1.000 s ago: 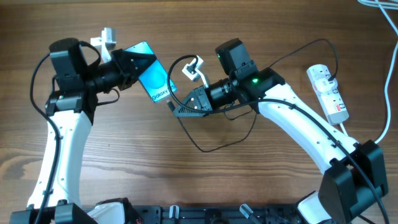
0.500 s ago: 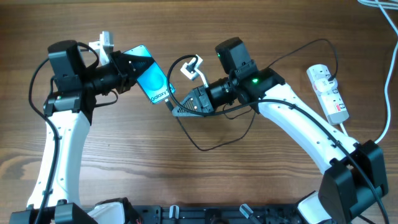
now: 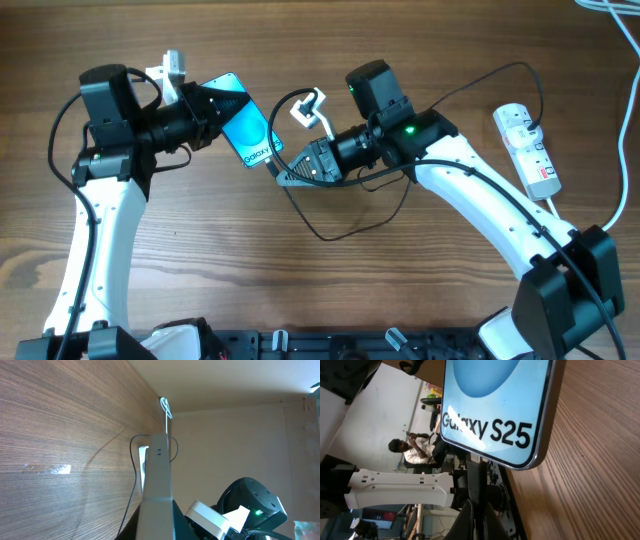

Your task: Plug charger to phone and switch on socket

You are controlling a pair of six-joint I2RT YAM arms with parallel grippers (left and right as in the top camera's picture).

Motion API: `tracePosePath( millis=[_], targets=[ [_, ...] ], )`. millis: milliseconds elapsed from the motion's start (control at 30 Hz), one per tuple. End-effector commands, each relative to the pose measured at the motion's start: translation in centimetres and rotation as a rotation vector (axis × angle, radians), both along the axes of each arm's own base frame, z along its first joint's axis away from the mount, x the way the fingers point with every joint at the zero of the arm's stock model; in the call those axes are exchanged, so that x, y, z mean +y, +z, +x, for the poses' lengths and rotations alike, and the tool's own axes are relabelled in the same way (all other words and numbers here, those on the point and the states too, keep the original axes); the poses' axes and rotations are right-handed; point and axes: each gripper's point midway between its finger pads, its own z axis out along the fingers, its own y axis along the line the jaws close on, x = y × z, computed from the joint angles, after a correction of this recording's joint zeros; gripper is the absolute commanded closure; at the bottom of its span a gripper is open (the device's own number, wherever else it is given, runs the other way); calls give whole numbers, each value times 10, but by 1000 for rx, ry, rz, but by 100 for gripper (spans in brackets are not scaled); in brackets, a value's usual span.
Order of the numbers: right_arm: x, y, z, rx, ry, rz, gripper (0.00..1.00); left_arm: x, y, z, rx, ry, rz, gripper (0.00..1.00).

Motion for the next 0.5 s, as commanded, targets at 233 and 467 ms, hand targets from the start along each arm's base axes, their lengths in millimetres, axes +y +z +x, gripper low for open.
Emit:
tracePosePath(
  millis=[233, 467],
  targets=[
    [5, 2, 20, -8, -89, -20, 96, -7, 5, -8, 8, -45, -32, 96],
    [6, 2, 29, -22, -133, -32, 96, -21, -4, -22, 28, -114, -13, 96]
  ],
)
